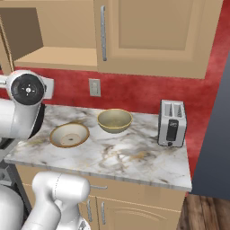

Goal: Open the cabinet. Pick the bowls from the counter and place them in the cabinet. Then close the cabinet.

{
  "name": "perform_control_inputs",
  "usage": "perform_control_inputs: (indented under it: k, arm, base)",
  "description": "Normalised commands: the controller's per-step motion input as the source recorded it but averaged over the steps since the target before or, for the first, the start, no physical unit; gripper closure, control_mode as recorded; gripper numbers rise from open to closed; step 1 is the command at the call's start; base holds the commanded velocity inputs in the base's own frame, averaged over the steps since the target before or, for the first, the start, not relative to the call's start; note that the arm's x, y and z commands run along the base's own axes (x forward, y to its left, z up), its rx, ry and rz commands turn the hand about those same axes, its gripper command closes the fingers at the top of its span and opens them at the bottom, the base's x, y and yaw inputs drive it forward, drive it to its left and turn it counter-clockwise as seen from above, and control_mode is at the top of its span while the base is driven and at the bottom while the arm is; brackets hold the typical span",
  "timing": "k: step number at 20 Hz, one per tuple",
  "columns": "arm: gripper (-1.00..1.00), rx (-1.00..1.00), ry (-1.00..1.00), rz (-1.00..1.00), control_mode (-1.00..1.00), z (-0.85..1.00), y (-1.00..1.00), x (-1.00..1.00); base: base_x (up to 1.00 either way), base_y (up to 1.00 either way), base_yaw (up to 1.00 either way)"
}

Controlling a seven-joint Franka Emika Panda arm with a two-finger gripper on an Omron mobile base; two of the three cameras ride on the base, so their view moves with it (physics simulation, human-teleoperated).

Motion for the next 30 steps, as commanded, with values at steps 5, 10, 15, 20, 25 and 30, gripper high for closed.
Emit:
perform_control_inputs:
  k: [5, 10, 15, 20, 25, 30]
  arm:
    - [-1.0, 0.13, 0.01, 0.05, -1.0, -0.01, 0.75, 0.0]
    - [-1.0, 0.13, 0.0, 0.04, -1.0, -0.03, 0.9, 0.0]
    - [-1.0, 0.12, 0.03, 0.02, -1.0, -0.09, 1.0, 0.0]
    - [-1.0, 0.08, 0.04, 0.0, -1.0, -0.1, 0.84, 0.0]
    - [-1.0, 0.02, 0.11, -0.03, -1.0, 0.15, -0.21, 0.0]
    - [-1.0, 0.04, 0.11, -0.13, -1.0, 0.8, -0.97, 0.0]
  base:
    - [0.0, 0.0, 0.0]
    - [0.0, 0.0, 0.0]
    - [0.0, 0.0, 0.0]
    - [0.0, 0.0, 0.0]
    - [0.0, 0.0, 0.0]
    - [0.0, 0.0, 0.0]
